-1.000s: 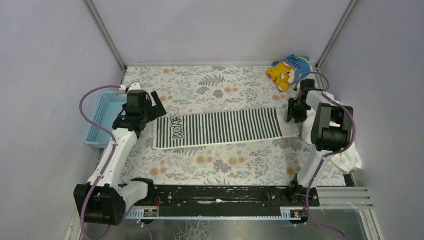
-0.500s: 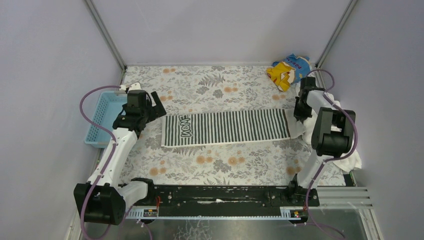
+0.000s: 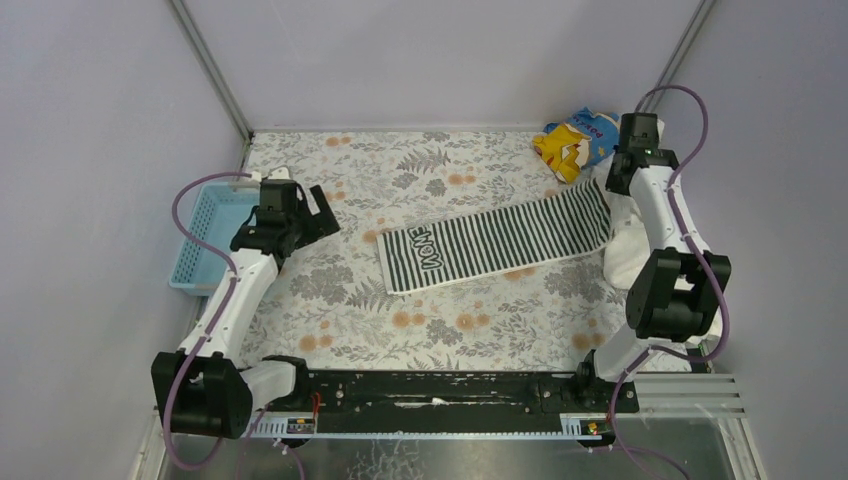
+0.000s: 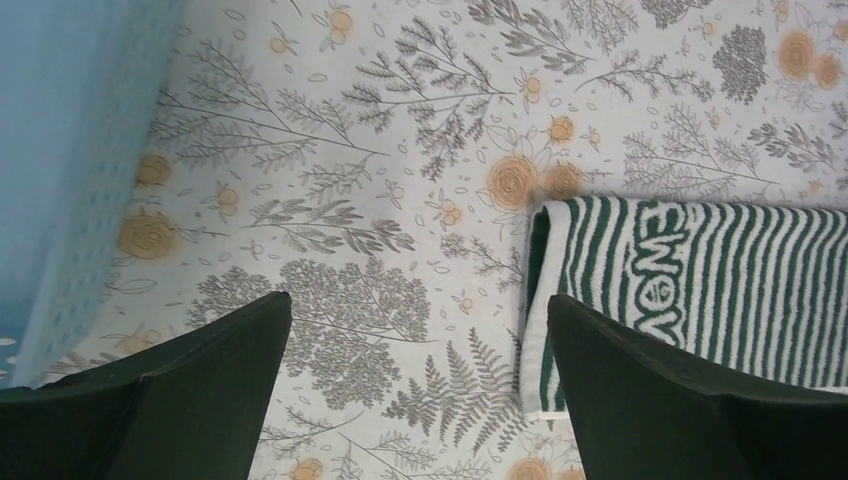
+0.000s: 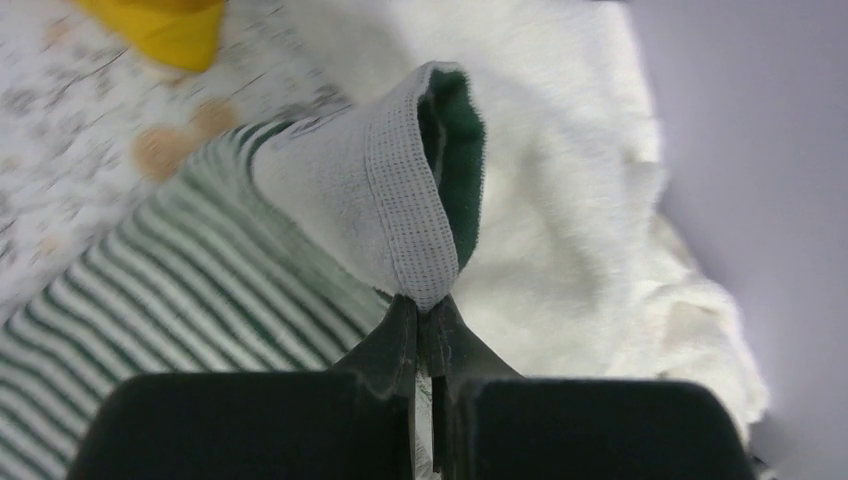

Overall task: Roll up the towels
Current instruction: Fold the towel at the center of the board.

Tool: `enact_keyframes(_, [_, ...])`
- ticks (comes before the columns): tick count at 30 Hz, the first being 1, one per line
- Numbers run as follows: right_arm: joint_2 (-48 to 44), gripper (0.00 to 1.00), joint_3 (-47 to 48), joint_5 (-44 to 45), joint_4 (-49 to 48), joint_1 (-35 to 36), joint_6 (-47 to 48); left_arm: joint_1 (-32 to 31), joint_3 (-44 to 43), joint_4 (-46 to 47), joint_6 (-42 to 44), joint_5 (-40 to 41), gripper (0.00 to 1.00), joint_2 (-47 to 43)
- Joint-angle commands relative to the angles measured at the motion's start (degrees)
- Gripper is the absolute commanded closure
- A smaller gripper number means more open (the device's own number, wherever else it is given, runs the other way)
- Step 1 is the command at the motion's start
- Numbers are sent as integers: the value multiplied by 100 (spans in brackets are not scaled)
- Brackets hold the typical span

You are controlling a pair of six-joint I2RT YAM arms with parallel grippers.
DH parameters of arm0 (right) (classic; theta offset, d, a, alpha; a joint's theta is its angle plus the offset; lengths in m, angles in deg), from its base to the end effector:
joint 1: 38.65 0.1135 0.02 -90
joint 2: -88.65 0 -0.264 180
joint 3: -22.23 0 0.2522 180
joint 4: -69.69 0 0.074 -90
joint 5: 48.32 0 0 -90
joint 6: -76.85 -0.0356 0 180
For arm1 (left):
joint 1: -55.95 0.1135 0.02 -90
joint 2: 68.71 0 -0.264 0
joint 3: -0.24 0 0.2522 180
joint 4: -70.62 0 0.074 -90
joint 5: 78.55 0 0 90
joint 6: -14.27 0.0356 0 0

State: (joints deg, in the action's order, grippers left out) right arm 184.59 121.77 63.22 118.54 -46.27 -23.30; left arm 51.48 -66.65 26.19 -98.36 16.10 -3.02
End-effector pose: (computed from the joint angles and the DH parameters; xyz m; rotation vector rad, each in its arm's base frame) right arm 0.3694 -0.0626 0.3158 0.5383 2.2663 -0.4205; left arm 0.2427 -0.0161 0.2844 -0.4074 2.2907 -0.1439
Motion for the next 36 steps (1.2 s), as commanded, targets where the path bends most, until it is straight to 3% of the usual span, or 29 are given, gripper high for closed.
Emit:
enact_keyframes(1, [-411, 98, -293, -1294, 65, 381, -149, -28, 52, 20, -249, -539, 0, 89])
enact_keyframes(9, [-828, 99, -878, -2736, -264, 1058, -475, -28, 581, 379, -818, -1314, 0, 108])
enact_keyframes(18, [-966, 98, -1249, -3746, -994, 1861, -1137, -178, 1336, 1270, -1576, -2088, 0, 287])
enact_keyframes(27, [-378, 99, -1129, -3663, -1157, 2853, -1450, -506, 1700, 1885, -1912, -2250, 0, 534])
enact_keyframes(36, [546, 100, -104, -3149, -356, 3806, -1524, -859, 1814, 2210, -2044, -2108, 5, 867])
